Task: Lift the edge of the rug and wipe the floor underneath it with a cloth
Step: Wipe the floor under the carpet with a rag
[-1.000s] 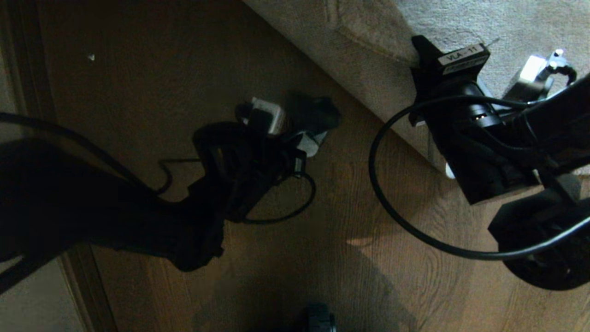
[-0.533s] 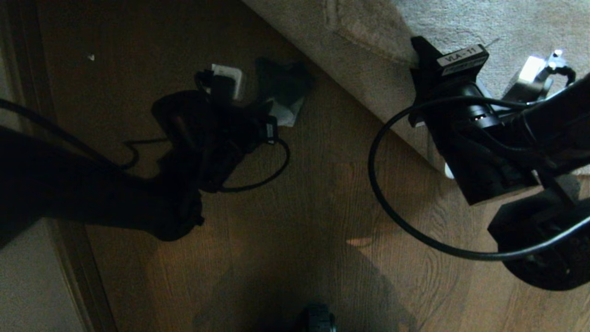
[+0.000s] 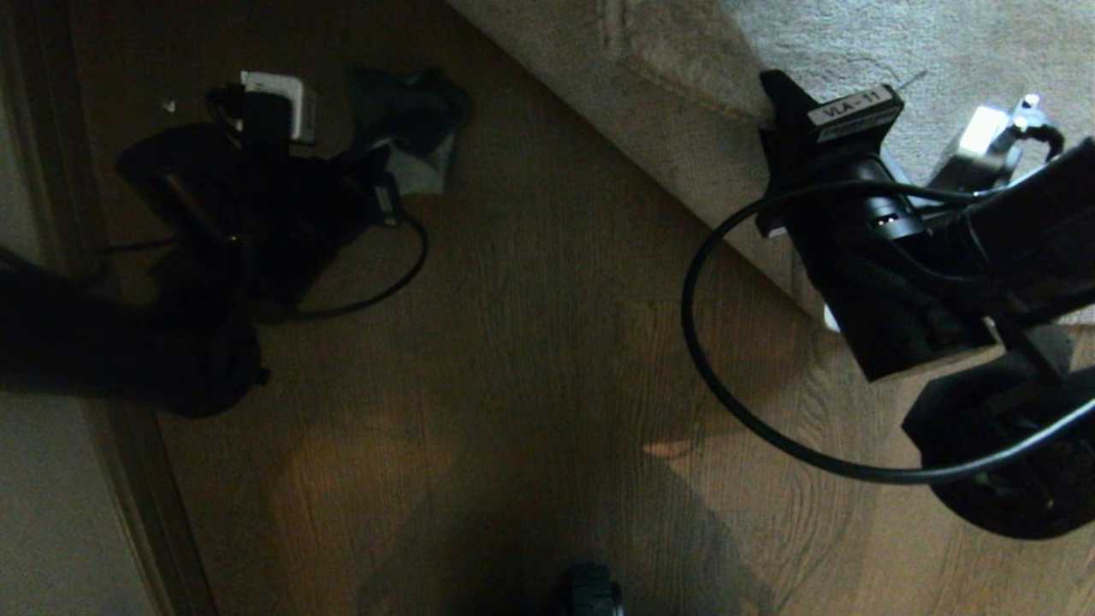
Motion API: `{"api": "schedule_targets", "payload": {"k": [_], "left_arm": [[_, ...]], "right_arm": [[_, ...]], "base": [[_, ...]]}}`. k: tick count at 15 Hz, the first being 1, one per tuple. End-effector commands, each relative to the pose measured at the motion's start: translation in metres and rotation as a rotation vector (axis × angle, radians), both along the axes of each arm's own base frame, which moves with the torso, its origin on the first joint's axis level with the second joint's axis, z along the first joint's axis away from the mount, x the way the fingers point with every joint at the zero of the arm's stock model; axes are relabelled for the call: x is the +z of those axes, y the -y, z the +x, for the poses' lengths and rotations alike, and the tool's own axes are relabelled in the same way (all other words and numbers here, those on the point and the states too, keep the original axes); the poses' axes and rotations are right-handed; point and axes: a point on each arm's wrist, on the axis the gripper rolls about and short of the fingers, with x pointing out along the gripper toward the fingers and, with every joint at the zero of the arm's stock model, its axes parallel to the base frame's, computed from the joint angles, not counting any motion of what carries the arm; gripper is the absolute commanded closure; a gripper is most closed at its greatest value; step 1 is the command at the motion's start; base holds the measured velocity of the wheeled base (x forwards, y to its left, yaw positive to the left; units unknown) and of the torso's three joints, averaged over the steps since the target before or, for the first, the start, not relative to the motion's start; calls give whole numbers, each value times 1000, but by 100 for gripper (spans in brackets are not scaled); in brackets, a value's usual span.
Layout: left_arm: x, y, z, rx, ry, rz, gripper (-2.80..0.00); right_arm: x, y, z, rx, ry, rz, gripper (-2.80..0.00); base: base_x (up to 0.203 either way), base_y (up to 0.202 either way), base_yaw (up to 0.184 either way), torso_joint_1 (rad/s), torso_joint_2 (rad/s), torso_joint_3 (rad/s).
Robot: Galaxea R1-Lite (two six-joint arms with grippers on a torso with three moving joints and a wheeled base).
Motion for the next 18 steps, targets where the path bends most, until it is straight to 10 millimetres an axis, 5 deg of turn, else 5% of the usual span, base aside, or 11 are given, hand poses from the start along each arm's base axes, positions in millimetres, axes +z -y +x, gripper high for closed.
{"api": "schedule_targets", "payload": {"k": [1,12,18], "left_arm": [[4,-20,-13,27,6,7,0],[-29,-88,-61,49,-129,81,0],[-58,-100,-101,31,-240,89,0]], "right_arm": [[2,1,-2,2,32,32,0],[2,0,-2,9,32,32,0],[4,2,-3,29,49,22,0]], "base": [[0,0,0,0,0,0],[0,0,0,0,0,0],[0,0,0,0,0,0]]}}
